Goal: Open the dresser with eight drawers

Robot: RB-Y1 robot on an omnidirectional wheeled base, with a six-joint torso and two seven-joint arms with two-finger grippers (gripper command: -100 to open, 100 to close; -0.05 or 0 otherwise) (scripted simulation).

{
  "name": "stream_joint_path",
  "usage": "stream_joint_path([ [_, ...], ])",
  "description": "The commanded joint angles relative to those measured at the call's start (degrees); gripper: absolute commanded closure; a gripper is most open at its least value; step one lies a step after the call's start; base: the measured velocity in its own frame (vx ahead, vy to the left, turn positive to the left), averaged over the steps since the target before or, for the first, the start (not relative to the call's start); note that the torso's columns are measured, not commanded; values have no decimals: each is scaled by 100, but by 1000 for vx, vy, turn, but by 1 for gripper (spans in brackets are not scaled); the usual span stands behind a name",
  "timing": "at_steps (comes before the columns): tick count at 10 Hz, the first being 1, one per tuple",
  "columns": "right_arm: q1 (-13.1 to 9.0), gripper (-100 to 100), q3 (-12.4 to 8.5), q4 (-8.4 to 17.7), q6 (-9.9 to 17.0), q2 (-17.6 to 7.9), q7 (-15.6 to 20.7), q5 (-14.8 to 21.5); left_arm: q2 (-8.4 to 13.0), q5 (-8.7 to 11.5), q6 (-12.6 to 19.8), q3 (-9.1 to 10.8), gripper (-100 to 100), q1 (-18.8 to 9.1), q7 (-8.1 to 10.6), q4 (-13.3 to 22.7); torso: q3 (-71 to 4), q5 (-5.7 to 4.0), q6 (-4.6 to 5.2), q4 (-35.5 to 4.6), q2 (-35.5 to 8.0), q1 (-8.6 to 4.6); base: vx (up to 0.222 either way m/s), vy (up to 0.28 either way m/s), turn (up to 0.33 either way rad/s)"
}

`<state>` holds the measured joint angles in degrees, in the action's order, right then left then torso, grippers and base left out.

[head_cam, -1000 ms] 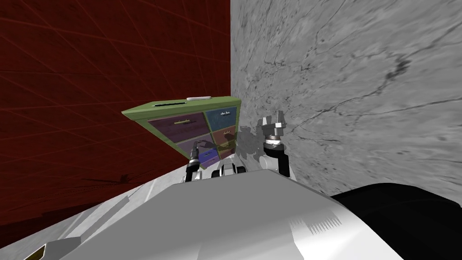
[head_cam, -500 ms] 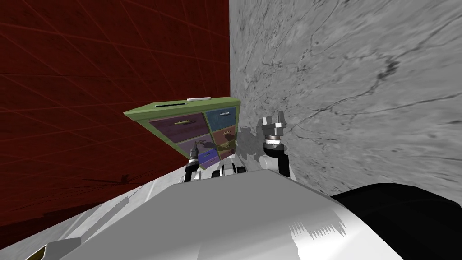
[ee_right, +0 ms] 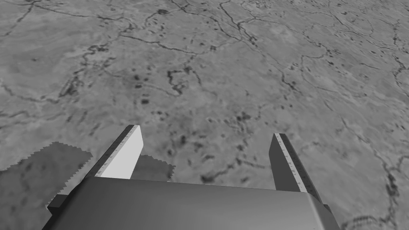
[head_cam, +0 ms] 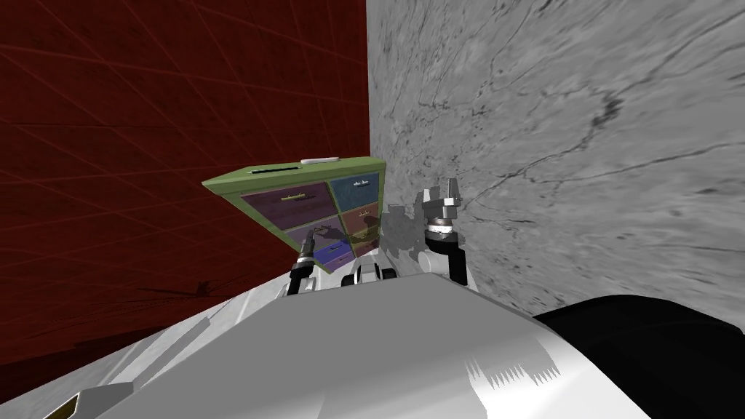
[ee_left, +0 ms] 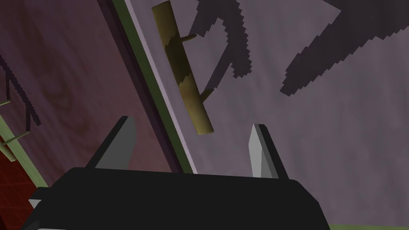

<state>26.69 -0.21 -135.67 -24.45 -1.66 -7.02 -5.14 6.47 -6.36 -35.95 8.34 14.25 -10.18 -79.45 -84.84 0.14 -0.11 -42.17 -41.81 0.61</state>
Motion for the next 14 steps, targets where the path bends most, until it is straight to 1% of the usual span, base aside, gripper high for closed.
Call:
stream_joint_path([
  [1, 0, 0, 0, 0, 0, 0, 0, 0, 221, 3, 190, 55, -100, 9, 19, -136, 8, -4, 8, -3, -17, -25, -27, 41, 32],
  [2, 0, 0, 0, 0, 0, 0, 0, 0, 0, -4, 220, 69, -100, 20, 14, -227, 26, -10, 10, -11, -48, -48, -53, 43, 25],
  [4, -1, 0, 0, 0, 0, 0, 0, 0, -218, -6, 224, 74, -100, 24, 11, -262, 36, -17, 12, -16, -59, -73, -24, 19, 0],
  [7, 0, 0, 1, 0, 0, 0, 0, 0, -639, -9, 226, 79, -100, 30, 9, -299, 22, -15, 11, -9, -40, -65, 0, 0, 0],
  [8, 0, 0, 0, 0, 0, 0, 0, 0, -725, -9, 226, 80, -100, 30, 8, -304, 25, -14, 11, -10, -44, -60, 0, 0, 0],
  [9, 0, 0, 0, 0, 0, 0, 0, 0, -661, -9, 224, 82, -100, 18, 6, -285, 27, -13, 11, -12, -47, -57, 0, 0, 0],
  [10, 0, 0, 0, 0, 0, 0, 0, 0, -656, -8, 400, 94, -100, -26, 17, -419, 28, -13, 10, -12, -50, -57, 44, 2, -14],
  [11, 0, 0, 0, 0, 0, 0, 0, 0, -651, -7, 459, 98, -100, -39, 22, -465, 22, -13, 11, -10, -38, -58, 65, 11, -15],
  [12, 0, 0, 0, 0, 0, 0, 0, 0, -657, -9, 393, 93, -100, -22, 18, -430, 18, -13, 11, -8, -34, -58, 28, 6, -3],
  [13, 0, 0, 0, 0, 0, 0, 0, 0, -669, -8, 251, 84, 100, 8, 7, -304, 27, -13, 10, -11, -49, -60, -29, -8, 23],
  [14, -1, 0, 0, 0, 0, 0, 0, 0, -677, -13, 348, 82, 100, -2, 7, -383, 40, -14, 10, -17, -69, -65, -21, -7, 8],
])
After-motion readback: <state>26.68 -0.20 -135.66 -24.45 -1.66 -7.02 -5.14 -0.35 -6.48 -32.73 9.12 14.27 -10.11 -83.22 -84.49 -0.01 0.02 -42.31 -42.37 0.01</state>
